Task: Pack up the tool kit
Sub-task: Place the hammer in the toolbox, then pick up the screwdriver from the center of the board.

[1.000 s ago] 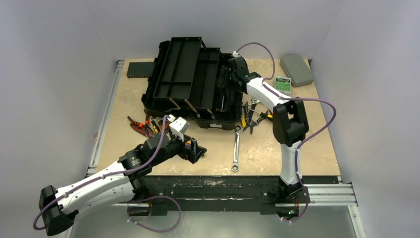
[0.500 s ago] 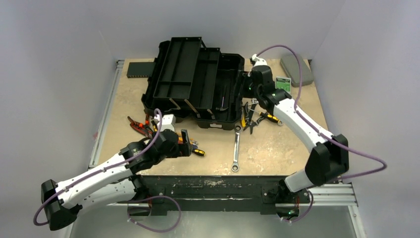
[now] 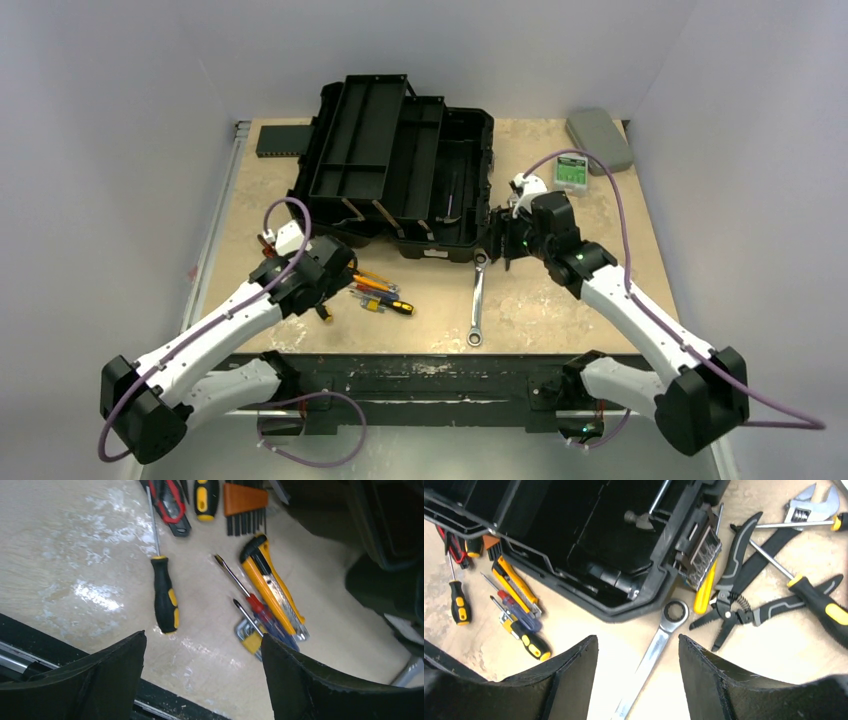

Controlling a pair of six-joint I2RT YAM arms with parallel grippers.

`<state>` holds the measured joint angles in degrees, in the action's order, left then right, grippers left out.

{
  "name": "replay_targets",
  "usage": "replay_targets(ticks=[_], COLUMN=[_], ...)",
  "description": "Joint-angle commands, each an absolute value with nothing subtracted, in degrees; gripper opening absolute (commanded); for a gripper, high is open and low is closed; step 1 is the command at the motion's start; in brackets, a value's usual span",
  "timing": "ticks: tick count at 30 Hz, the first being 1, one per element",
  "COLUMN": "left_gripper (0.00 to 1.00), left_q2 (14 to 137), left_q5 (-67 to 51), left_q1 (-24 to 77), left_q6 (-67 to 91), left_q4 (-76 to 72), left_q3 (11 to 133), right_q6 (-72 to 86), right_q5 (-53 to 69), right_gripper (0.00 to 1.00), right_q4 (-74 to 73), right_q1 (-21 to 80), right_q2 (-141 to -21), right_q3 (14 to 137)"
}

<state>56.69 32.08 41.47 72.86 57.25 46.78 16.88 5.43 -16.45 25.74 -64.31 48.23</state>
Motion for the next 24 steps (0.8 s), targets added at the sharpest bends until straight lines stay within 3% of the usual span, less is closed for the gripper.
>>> replay_targets(ticks=[1, 19, 24], left_gripper=[0.81, 0.63, 0.52], left_q2=[57.7, 70.6, 69.8], left_q5=[34.7, 22.0, 21.5], left_q1=[36.1, 22.4, 21.8], left_q6=[74.5, 71.1, 72.3], left_q4=[57.4, 36.5, 36.4], left_q3=[45.5, 34.7, 34.1], right_q6=[16.4, 23.5, 23.5], right_q5=[6.5, 7.3, 6.7], right_gripper=[0.58, 0.56, 0.56], right_q4=[-13.6, -9.3, -9.8], right_q1=[25.8, 25.8, 25.8], right_q2=[-58.0, -43.5, -42.7], right_q3=[43.3, 30.7, 30.8])
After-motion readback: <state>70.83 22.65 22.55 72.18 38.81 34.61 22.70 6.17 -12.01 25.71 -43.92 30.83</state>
